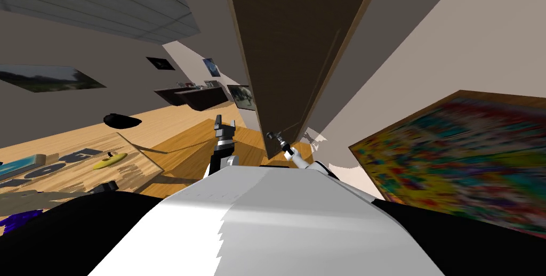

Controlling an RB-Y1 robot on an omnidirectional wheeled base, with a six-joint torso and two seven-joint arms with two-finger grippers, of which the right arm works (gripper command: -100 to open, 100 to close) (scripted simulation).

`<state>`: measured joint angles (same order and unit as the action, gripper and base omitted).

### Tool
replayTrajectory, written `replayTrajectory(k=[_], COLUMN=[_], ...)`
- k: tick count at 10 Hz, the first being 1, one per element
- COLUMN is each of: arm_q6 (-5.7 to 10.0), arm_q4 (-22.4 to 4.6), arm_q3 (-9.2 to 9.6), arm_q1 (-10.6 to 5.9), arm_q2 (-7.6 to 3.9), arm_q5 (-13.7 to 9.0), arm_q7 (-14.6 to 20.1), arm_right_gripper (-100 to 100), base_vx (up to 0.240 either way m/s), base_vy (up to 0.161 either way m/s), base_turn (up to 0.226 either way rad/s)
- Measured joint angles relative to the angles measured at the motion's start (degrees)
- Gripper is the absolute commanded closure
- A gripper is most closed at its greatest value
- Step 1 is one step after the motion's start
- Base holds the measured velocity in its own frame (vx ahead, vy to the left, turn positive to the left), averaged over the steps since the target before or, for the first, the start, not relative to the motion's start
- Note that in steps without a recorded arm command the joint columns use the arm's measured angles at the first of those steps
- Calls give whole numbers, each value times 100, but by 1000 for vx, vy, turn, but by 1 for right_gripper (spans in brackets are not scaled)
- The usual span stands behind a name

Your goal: Push the door open

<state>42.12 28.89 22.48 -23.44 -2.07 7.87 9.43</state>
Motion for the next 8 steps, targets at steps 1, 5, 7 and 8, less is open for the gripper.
replayTrajectory(k=[1,5,7,8], arm_q6=[78,72,190,260], arm_q4=[-135,-64,-164,-82], arm_q3=[56,277,348,444], arm_q1=[-66,-46,-112,-87], arm_q2=[26,104,27,-90], arm_q5=[23,128,154,198], arm_q7=[53,249,348,483], arm_right_gripper=[100,100,100,100], base_vx=[-113,-59,-60,-76], base_vy=[-197,-118,-84,-69], base_turn=[53,27,28,6])
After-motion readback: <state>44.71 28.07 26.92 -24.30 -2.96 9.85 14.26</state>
